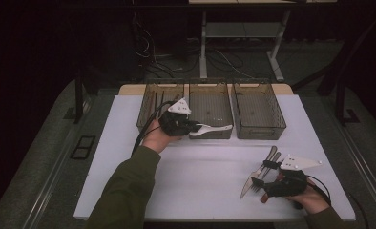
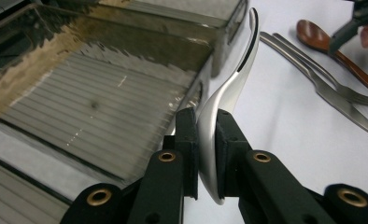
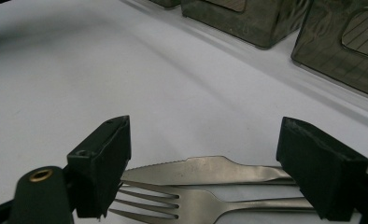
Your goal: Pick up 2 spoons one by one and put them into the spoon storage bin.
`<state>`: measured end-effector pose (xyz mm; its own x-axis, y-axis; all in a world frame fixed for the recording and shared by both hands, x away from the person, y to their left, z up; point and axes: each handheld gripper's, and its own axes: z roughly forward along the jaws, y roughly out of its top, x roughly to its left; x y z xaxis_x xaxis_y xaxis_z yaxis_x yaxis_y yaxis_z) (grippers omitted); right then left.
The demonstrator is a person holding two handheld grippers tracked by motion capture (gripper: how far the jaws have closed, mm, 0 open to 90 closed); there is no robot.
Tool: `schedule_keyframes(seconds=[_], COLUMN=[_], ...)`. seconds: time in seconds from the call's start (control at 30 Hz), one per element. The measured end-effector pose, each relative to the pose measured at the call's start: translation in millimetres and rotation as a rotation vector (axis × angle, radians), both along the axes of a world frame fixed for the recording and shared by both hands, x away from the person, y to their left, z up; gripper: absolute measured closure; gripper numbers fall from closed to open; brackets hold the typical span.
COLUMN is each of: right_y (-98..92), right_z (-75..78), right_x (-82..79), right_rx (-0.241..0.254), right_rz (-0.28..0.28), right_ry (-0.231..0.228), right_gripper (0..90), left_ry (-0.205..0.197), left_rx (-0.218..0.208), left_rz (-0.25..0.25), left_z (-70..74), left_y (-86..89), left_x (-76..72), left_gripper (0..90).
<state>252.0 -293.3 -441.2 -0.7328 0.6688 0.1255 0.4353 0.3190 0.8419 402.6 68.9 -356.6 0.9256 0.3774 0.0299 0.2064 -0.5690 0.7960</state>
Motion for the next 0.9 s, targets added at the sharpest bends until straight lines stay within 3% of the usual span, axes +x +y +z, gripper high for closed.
schedule_keyframes(seconds=[0.43, 0.47, 0.73, 0.8, 0.9], right_y=[-0.2, -0.3, -0.2, -0.3, -0.3], right_z=[0.1, 0.1, 0.3, 0.3, 0.2], right_x=[0.0, 0.0, -0.5, -0.4, -0.4], right_rx=[0.003, 0.003, 0.004, 0.002, 0.003], right_rz=[0.002, 0.001, 0.001, 0.001, 0.001], right_ry=[-0.002, -0.002, 0.002, 0.001, 0.001], right_gripper=[17.6, 17.6, 17.6, 17.6, 17.6], left_ry=[-0.029, -0.031, 0.004, 0.010, 0.020], left_rx=[0.048, 0.067, 0.083, 0.109, 0.116], left_rz=[0.034, 0.031, 0.065, 0.063, 0.065], left_z=[6.6, 6.6, -7.3, -10.6, -13.8], left_y=[-15.3, -15.1, -19.4, -20.0, -21.4], left_x=[36.8, 39.5, 50.2, 51.9, 52.5], left_gripper=[80.9, 80.9, 80.9, 80.9, 80.8])
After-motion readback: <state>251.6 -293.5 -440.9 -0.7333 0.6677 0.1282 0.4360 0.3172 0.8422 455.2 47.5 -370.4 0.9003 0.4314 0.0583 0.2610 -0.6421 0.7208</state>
